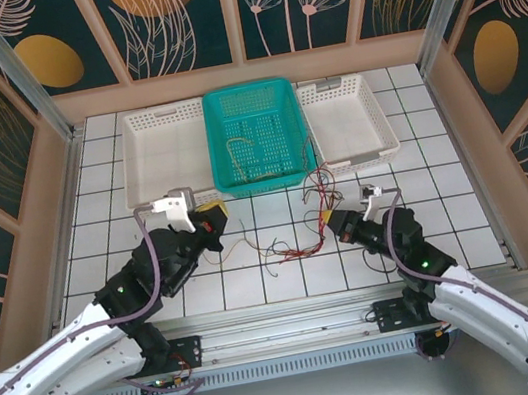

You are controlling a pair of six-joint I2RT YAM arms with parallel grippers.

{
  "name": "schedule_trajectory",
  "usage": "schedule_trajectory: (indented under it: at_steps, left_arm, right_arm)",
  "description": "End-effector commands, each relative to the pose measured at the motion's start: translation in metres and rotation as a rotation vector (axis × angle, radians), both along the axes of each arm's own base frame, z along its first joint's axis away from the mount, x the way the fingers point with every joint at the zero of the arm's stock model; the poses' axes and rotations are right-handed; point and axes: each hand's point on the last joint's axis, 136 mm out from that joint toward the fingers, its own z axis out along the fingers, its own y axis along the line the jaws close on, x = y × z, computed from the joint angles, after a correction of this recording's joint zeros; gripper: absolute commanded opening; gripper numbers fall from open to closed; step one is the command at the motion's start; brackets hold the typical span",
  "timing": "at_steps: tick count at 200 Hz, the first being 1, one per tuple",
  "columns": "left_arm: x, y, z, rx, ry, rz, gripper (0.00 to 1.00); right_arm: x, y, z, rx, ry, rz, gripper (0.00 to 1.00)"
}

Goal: Untangle the cables

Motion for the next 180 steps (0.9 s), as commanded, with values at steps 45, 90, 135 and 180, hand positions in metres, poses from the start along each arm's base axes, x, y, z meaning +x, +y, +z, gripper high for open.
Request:
schedule_trajectory:
  at_steps: [45, 90, 135, 180]
  left_arm:
    - [-0.029, -0.083, -0.04, -0.079, 0.117, -0.394, 0.56]
    - [-0.033, -0.112, -0.041, -0.168, 0.142, -0.501, 0.64]
    - [-0.033, -0.135, -0.048, -0.204, 0.179, -0.565, 0.65]
    - [-0.037, -0.149, -0.072, -0.164, 0.233, -0.598, 0.64]
  right_arm:
    - [-0.006, 0.01, 0.019, 0.059, -0.048, 0.074, 0.0]
    - [-0.009, 0.024, 0.032, 0.094, -0.07, 0.142, 0.0]
    - [-0.012, 0.032, 0.043, 0.096, -0.098, 0.172, 0.0]
    - [-0.014, 0.034, 0.051, 0.109, -0.117, 0.184, 0.0]
